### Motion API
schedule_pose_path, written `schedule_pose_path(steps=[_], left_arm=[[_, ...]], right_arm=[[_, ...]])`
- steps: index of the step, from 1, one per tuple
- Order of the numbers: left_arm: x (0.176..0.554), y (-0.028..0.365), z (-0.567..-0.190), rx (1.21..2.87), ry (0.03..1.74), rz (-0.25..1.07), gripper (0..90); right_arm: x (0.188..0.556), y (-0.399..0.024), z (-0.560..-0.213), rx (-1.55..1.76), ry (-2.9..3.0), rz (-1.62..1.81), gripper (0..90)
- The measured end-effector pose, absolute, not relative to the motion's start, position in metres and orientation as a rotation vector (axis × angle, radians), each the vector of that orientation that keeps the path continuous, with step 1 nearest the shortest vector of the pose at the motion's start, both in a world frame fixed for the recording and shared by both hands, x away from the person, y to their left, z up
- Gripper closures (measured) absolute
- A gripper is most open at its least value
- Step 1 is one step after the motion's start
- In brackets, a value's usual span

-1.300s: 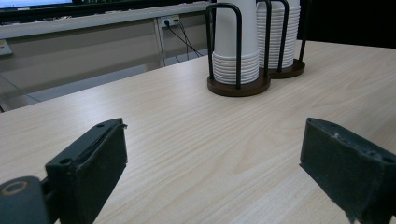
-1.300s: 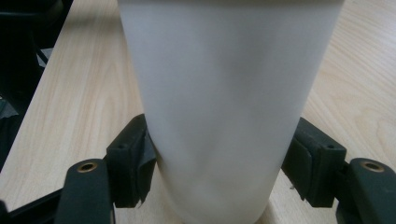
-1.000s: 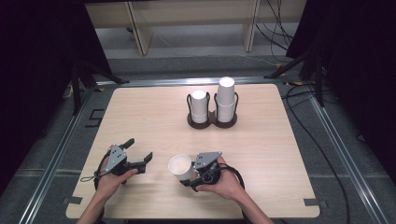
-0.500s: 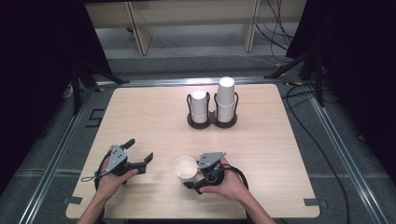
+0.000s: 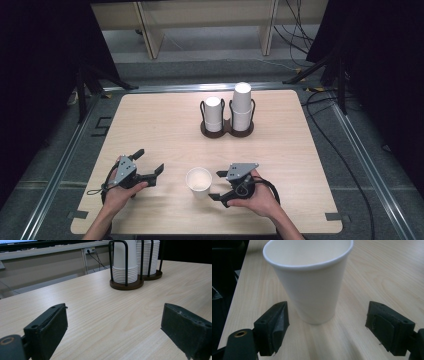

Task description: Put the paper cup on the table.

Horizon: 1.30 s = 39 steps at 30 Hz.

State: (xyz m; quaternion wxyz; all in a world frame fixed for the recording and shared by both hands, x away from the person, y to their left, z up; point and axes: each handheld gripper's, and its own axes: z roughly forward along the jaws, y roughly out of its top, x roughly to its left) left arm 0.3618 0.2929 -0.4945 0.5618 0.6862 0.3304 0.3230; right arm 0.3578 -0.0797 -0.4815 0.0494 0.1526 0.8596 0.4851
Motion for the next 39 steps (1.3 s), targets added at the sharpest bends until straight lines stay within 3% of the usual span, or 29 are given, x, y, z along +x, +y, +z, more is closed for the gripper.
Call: schedule_pose_path(steps=[39], left_arm=[[0.359, 0.292, -0.495, 1.666, 0.771, 0.756, 6.3]], right_arm=[[0.358, -0.207, -0.476, 0.969, 2.021, 1.513, 21.3]])
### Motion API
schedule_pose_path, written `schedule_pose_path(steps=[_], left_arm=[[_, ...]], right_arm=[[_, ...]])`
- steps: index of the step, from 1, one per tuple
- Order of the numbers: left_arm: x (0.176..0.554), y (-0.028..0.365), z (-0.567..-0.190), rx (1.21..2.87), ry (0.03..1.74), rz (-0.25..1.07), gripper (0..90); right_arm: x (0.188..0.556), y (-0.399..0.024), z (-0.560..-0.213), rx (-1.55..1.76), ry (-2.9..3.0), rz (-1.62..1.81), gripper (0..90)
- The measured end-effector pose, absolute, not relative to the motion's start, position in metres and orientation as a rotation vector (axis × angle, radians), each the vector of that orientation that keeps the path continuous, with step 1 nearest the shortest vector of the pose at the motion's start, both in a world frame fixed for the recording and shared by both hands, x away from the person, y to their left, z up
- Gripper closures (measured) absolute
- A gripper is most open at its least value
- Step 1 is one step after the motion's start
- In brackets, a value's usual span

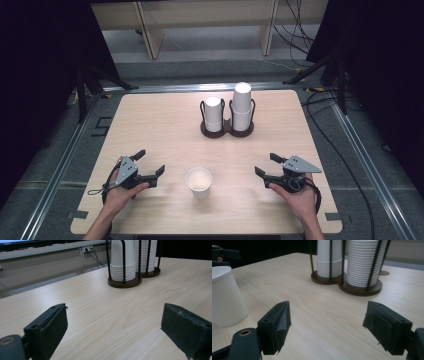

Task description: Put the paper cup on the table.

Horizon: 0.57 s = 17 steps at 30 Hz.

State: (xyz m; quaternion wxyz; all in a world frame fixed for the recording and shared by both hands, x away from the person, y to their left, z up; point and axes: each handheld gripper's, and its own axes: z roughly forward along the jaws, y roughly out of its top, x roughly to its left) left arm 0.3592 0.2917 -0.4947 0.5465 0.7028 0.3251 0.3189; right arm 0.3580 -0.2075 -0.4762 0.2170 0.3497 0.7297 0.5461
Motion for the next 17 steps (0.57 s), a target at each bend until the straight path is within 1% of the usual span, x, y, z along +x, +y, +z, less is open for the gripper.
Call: schedule_pose_path(steps=[4, 6, 7, 8, 17], left_arm=[[0.357, 0.292, -0.494, 1.686, 0.753, 0.748, 6.2], [0.359, 0.291, -0.495, 1.659, 0.731, 0.747, 6.0], [0.357, 0.292, -0.494, 1.672, 0.741, 0.745, 5.9], [0.359, 0.292, -0.495, 1.656, 0.731, 0.744, 5.9], [0.358, 0.292, -0.496, 1.683, 0.711, 0.711, 6.0]], right_arm=[[0.359, -0.214, -0.478, 1.004, 1.969, 1.516, 21.3], [0.358, -0.218, -0.478, 1.038, 1.963, 1.503, 21.2], [0.358, -0.218, -0.479, 1.051, 1.934, 1.524, 21.1], [0.359, -0.221, -0.478, 1.028, 1.940, 1.506, 21.1], [0.361, -0.228, -0.481, 1.040, 1.880, 1.508, 20.9]])
